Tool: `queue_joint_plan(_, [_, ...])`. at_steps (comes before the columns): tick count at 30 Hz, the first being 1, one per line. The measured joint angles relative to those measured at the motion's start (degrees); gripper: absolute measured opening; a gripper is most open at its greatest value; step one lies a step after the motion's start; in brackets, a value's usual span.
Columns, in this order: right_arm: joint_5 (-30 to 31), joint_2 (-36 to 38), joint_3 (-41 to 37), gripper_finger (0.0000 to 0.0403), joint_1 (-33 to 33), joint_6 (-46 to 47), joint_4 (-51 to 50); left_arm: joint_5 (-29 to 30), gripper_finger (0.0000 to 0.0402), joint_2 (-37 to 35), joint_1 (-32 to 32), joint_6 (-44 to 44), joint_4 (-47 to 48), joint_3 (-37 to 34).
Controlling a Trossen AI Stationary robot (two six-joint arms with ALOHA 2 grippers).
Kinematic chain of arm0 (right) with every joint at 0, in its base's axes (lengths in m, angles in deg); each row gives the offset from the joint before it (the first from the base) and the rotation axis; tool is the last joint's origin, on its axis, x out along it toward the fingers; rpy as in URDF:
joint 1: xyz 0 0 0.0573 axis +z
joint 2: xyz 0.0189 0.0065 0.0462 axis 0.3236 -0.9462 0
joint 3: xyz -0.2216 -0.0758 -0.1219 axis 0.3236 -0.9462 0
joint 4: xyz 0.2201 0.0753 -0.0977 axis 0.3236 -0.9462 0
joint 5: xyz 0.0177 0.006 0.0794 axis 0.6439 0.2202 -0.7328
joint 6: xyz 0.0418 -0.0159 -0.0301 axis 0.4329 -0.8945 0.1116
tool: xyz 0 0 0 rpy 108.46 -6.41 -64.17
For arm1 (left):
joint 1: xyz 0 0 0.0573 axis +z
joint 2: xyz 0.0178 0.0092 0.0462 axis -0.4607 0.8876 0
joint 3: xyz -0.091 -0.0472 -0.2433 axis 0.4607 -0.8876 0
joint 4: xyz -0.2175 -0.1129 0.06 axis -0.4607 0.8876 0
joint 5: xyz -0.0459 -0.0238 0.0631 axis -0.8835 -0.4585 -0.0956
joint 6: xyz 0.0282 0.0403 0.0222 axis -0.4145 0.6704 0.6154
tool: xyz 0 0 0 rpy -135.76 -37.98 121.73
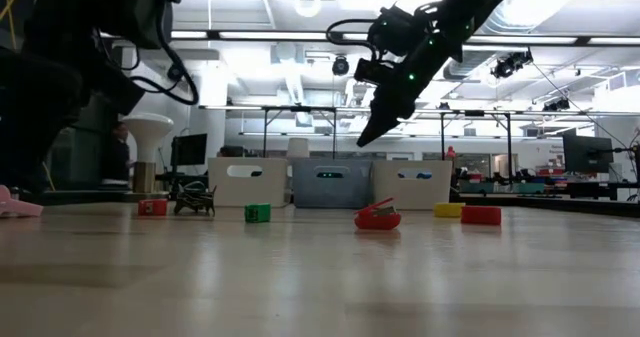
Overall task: Pick and place Stapler, Stapler remover, tape
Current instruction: Put the light pink staple remover into the black bin
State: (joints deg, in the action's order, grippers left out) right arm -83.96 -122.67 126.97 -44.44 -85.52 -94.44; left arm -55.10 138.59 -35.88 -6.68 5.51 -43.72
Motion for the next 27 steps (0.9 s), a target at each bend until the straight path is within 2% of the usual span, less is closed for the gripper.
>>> queue_joint_plan(6, [0.0,0.0,0.0,0.0147,1.5,0.0,-0.3,-0.6,0.0272,-0.1,3.9,0.4,0.0,-1.0])
queue_joint_plan(13, [0.1,0.0,0.0,0.0147,3.3,0.5,-1.8,-6.0,0.0272,-0.1,8.1,3.1,-6.3,-5.9])
queue_joint_plan(27, [0.4,0.0,0.0,0.0147,5.8,1.3,-3.1,-10.1,0.0271,0.0,8.1,1.7,-7.5,-7.0])
